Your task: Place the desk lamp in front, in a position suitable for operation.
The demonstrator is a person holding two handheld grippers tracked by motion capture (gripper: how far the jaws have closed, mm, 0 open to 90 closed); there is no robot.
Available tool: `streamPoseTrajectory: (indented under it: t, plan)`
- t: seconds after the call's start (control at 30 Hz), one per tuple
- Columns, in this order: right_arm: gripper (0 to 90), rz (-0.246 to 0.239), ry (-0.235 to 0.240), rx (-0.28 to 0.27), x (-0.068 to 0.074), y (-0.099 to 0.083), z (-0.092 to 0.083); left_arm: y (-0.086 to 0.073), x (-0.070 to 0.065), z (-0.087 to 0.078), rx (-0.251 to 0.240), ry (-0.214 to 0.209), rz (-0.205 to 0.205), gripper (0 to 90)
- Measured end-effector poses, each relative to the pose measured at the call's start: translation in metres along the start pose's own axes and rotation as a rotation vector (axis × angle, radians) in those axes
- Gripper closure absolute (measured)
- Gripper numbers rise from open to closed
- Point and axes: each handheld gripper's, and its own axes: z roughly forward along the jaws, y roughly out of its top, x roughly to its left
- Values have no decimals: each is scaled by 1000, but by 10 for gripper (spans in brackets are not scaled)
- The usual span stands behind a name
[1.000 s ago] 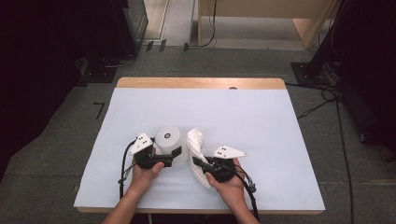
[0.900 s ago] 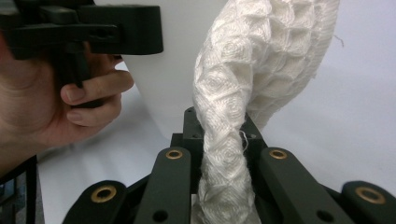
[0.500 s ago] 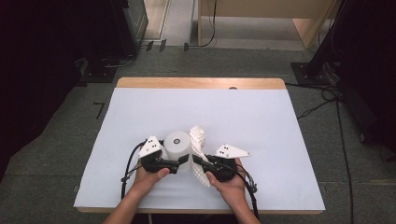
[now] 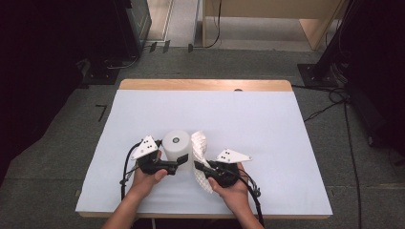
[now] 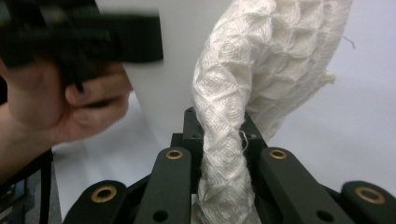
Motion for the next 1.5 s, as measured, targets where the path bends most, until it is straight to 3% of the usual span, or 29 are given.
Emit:
streamPoseTrajectory:
  t: [0.17, 0.37, 0.53, 0.7, 0.87, 1.03, 1.2, 1.33, 1.5]
  plan:
    - [800, -5, -2, 21, 3, -2, 4, -1, 2, 0, 2, -9, -11, 89]
    - [800, 6, -23, -34, -2, 8, -10, -9, -11, 15, 79, -35, 48, 89]
    - [801, 6, -29, -82, -3, 16, -22, -10, -15, 19, 93, -41, 69, 89]
    - [801, 6, -24, -56, -3, 11, -15, -5, -11, 12, 57, -30, 53, 89]
    - [800, 2, -9, 12, 2, -1, 3, 3, -1, -3, -6, -4, 28, 88]
    - [800, -4, -6, 27, 4, -2, 7, 3, 1, -4, -5, -2, 23, 89]
    - [800, 7, -15, 4, 2, 1, 1, -1, -5, 5, 31, -16, 47, 89]
    - [801, 4, -20, -54, 0, 11, -13, -6, -10, 13, 74, -38, 70, 89]
    - [801, -3, -14, -92, -1, 17, -21, -7, -11, 15, 73, -48, 78, 89]
